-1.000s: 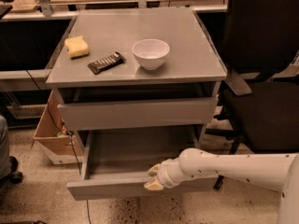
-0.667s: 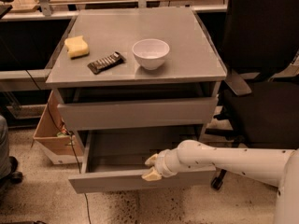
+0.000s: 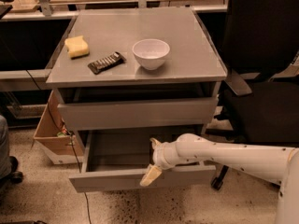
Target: Close middle drawer
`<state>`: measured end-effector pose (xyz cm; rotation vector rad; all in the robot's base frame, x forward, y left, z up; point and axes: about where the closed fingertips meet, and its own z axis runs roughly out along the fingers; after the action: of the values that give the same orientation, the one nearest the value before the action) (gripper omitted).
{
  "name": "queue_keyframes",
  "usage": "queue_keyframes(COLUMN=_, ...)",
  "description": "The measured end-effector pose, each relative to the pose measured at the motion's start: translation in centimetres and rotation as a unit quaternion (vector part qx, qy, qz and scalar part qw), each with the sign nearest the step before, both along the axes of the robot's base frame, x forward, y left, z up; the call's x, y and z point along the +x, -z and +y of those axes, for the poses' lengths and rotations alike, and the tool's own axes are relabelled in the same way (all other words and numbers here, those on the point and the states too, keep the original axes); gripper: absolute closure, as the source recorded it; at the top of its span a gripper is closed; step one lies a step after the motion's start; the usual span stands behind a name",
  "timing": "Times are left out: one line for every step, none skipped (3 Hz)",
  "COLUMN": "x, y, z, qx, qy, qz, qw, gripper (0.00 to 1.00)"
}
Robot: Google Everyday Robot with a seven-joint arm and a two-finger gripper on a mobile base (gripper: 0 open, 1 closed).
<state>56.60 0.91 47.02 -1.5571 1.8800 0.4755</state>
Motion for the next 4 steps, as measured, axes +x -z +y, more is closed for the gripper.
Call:
queue_keyframes(x=-1.6, y=-1.4, z=0.2, qx=-0.001, qy=-0.003, qz=-0.002, qw=1.0, gripper=0.16)
queue_keyframes(x=-5.0, y=-2.1, z=0.3, qx=-0.002, qy=-0.008, qz=0.008, qw=0.9999, gripper=0.4)
queue_keyframes(x=-7.5, y=-1.1, z=0.4, qx=-0.003, qy=-0.014, qz=0.023, qw=0.9996, gripper=0.63)
queue_keyframes(x=-8.3, y=1.4, z=0.2, qx=0.005, qy=-0.014, qz=0.037, qw=0.9992, gripper=0.86)
